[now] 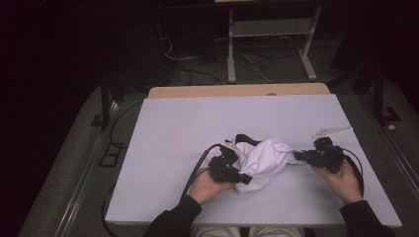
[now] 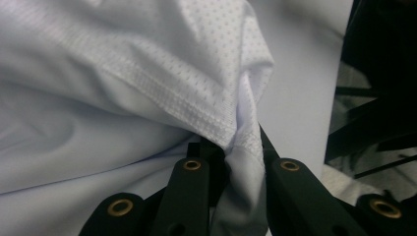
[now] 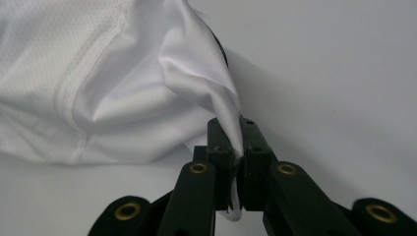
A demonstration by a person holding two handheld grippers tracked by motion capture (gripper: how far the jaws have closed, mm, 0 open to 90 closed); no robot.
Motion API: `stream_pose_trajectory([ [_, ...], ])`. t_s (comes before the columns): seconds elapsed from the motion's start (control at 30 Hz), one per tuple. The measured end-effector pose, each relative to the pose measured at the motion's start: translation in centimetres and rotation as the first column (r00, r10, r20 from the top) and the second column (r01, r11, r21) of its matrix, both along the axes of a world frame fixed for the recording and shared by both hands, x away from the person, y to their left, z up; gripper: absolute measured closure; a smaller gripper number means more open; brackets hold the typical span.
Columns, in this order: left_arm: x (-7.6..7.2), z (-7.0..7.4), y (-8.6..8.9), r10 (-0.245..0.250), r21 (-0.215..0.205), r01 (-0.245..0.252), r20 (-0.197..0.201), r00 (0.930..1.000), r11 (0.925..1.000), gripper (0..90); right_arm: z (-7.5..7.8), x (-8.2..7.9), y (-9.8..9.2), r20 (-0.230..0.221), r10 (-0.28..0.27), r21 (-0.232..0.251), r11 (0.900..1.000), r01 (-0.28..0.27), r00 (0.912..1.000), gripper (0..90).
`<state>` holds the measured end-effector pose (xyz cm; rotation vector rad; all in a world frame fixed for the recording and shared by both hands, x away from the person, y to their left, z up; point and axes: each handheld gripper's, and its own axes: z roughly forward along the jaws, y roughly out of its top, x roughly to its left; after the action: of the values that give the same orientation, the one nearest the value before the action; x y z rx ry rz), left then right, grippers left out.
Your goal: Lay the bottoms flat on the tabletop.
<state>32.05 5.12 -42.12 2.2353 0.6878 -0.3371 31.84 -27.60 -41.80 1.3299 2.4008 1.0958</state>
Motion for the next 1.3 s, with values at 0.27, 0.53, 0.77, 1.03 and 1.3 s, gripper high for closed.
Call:
stream_pose_trajectory([
  [0.27, 1.6, 1.9, 3.0, 0.073, -0.084, -0.074, -0.015, 0.9972, 0.9937, 58.8, -0.5, -1.4, -1.6, -0.021, 0.012, 0.015, 1.000, -0.012, 0.9997, 84.3],
  [0.53, 3.9, 2.4, 5.8, 0.272, -0.097, -0.268, 0.035, 0.9617, 0.9586, 46.1, -0.7, -1.4, -1.4, -0.030, 0.020, 0.004, 1.000, -0.020, 0.9993, 84.2],
  [0.77, 6.2, 2.8, 5.0, 0.293, -0.033, -0.291, 0.093, 0.9516, 0.9562, 39.6, -0.6, -1.4, -1.5, -0.028, 0.016, 0.010, 1.000, -0.016, 0.9995, 84.2],
  [1.03, 9.8, 1.8, 5.0, 0.337, 0.032, -0.338, 0.054, 0.9401, 0.9404, 39.6, -0.5, -1.4, -1.8, -0.019, 0.007, 0.021, 1.000, -0.007, 0.9998, 84.1],
  [1.3, 11.4, -0.9, 4.4, 0.345, 0.088, -0.345, 0.016, 0.9383, 0.9343, 41.8, -0.6, -1.3, -1.7, -0.018, 0.009, 0.019, 1.000, -0.008, 0.9998, 84.1],
])
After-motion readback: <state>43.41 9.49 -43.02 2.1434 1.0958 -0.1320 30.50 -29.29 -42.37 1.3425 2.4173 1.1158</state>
